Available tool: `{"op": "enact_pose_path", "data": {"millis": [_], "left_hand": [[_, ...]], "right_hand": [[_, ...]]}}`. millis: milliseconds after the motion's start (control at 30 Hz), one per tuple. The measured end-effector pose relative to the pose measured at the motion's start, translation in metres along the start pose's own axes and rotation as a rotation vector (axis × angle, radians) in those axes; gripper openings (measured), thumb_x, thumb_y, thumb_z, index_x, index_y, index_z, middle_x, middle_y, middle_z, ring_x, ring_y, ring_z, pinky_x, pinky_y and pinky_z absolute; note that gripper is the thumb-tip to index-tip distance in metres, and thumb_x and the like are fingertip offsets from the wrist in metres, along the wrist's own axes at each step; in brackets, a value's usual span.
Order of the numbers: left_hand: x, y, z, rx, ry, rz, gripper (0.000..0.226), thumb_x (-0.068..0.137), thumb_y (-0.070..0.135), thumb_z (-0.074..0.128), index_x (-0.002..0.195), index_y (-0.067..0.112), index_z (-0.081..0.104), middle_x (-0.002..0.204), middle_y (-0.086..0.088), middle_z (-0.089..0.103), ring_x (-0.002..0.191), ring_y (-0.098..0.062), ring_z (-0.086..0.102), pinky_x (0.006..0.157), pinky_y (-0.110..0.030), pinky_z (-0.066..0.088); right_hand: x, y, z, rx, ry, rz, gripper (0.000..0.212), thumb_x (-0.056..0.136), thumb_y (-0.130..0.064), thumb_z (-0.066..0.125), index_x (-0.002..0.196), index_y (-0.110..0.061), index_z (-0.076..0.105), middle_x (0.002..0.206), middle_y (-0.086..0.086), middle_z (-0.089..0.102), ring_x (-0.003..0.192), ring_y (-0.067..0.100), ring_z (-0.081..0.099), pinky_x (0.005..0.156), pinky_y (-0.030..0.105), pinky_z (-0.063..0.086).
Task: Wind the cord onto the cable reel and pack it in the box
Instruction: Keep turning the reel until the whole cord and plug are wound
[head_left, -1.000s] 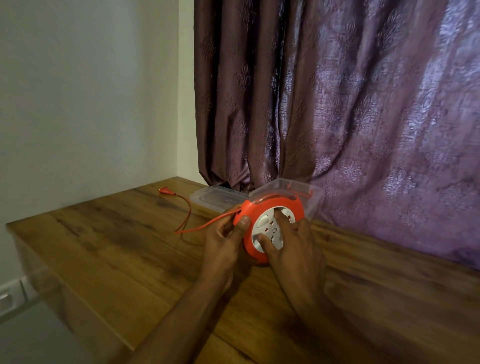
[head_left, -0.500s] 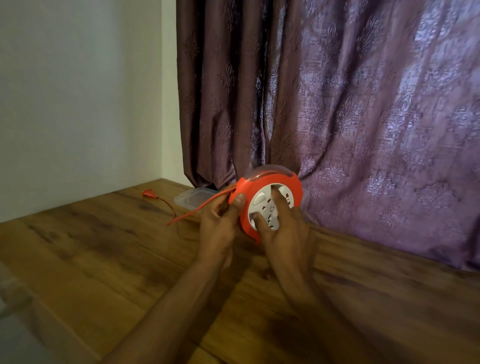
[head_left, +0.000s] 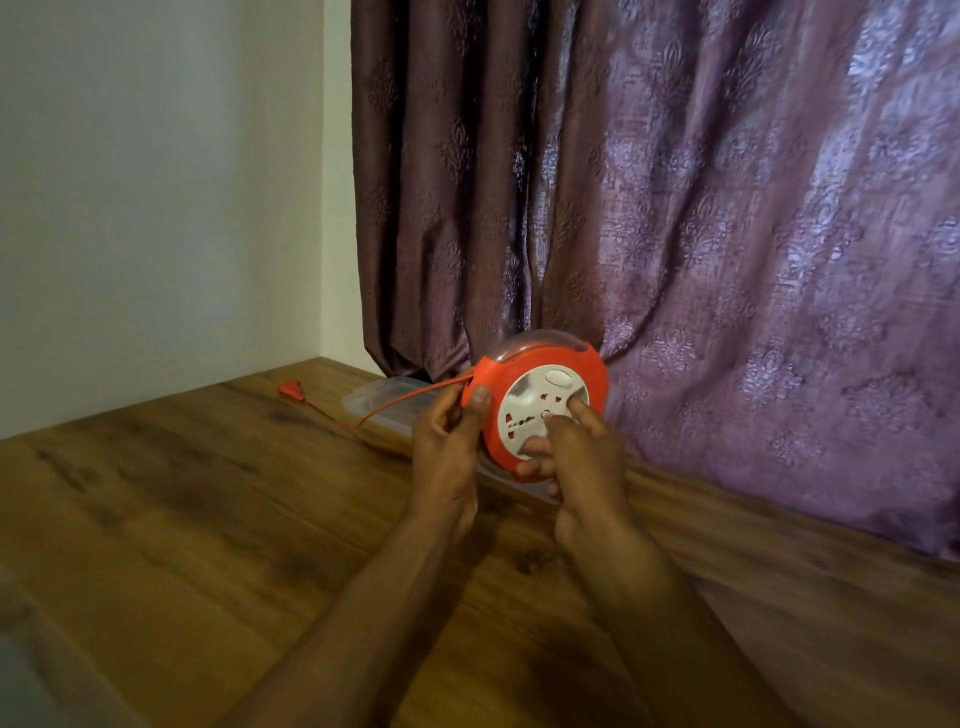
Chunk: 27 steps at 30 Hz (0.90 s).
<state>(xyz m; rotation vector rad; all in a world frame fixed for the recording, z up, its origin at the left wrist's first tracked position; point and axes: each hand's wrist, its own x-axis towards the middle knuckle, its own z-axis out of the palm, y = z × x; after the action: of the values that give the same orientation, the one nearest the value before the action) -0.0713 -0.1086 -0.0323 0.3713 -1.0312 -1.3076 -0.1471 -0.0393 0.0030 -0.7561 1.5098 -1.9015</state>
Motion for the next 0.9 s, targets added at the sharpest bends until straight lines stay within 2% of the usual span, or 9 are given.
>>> {"op": "enact_pose_path", "data": {"millis": [100,233,333,400,533,600,667,800,900], "left_hand": [[0.001,-0.003,-0.004,-0.020,0.019,-0.015,0.033,0.086,0.031,0.066,0.112,0.011,0.072,0.109,-0.015,0.076,0.101,-0.034,0.070,0.094,-0.054,0.056],[-0.002,-0.003,-0.006,-0.050,0.014,-0.047,0.046,0.084,0.032,0.067,0.119,0.002,0.068,0.108,-0.014,0.075,0.100,-0.028,0.069,0.089,-0.043,0.058],[-0.003,-0.002,-0.005,-0.061,0.006,-0.059,0.043,0.085,0.033,0.065,0.117,0.004,0.068,0.108,-0.014,0.074,0.099,-0.027,0.069,0.091,-0.042,0.057],[-0.004,0.002,-0.004,-0.050,-0.009,-0.065,0.040,0.085,0.034,0.063,0.115,0.009,0.069,0.110,-0.015,0.075,0.103,-0.031,0.070,0.094,-0.045,0.057],[-0.008,0.008,-0.001,-0.025,-0.033,-0.075,0.048,0.085,0.038,0.061,0.124,0.010,0.063,0.120,-0.020,0.072,0.114,-0.038,0.068,0.099,-0.052,0.054],[-0.010,0.007,0.001,-0.008,-0.049,-0.078,0.042,0.087,0.038,0.059,0.120,0.012,0.064,0.119,-0.019,0.072,0.115,-0.038,0.067,0.101,-0.053,0.053],[-0.010,0.006,0.000,0.014,-0.069,-0.069,0.032,0.093,0.035,0.057,0.116,0.015,0.064,0.115,-0.015,0.074,0.112,-0.034,0.069,0.097,-0.047,0.057],[-0.007,0.007,-0.004,0.017,-0.037,-0.055,0.027,0.095,0.033,0.058,0.115,0.018,0.066,0.105,-0.004,0.079,0.101,-0.024,0.075,0.077,-0.031,0.062],[-0.005,0.009,-0.007,0.016,0.024,-0.044,0.030,0.095,0.034,0.057,0.117,0.016,0.067,0.109,-0.007,0.078,0.103,-0.028,0.074,0.079,-0.038,0.063]], "right_hand": [[-0.004,0.002,0.003,0.107,-0.025,0.108,0.054,0.091,-0.008,0.047,0.143,-0.023,0.041,0.073,0.013,0.071,0.040,0.013,0.060,0.037,0.016,0.032],[-0.009,-0.002,0.004,0.267,-0.085,0.231,0.041,0.093,-0.010,0.043,0.133,-0.011,0.047,0.071,0.010,0.073,0.048,0.012,0.067,0.042,0.016,0.037],[-0.014,-0.006,0.005,0.350,-0.120,0.236,0.033,0.090,-0.005,0.042,0.121,-0.002,0.053,0.071,0.010,0.073,0.054,0.014,0.070,0.040,0.014,0.041],[-0.018,-0.009,0.005,0.407,-0.124,0.219,0.036,0.089,-0.003,0.043,0.124,-0.001,0.051,0.074,0.013,0.074,0.056,0.016,0.071,0.042,0.015,0.044],[-0.024,-0.016,0.007,0.511,-0.116,0.189,0.039,0.087,0.002,0.042,0.126,0.003,0.049,0.085,0.021,0.073,0.061,0.018,0.072,0.046,0.018,0.051],[-0.028,-0.016,0.010,0.557,-0.121,0.189,0.037,0.086,0.004,0.040,0.122,0.008,0.051,0.090,0.021,0.073,0.065,0.019,0.073,0.049,0.020,0.054],[-0.030,-0.015,0.013,0.599,-0.134,0.183,0.036,0.087,0.005,0.039,0.121,0.007,0.050,0.092,0.020,0.073,0.069,0.020,0.074,0.050,0.022,0.055],[-0.027,-0.017,0.011,0.499,-0.174,0.199,0.020,0.093,-0.010,0.046,0.110,-0.005,0.055,0.097,0.017,0.073,0.068,0.021,0.074,0.051,0.023,0.055],[-0.026,-0.017,0.010,0.322,-0.194,0.215,0.015,0.094,-0.022,0.051,0.102,-0.012,0.059,0.087,0.007,0.076,0.053,0.019,0.069,0.043,0.020,0.049]]}}
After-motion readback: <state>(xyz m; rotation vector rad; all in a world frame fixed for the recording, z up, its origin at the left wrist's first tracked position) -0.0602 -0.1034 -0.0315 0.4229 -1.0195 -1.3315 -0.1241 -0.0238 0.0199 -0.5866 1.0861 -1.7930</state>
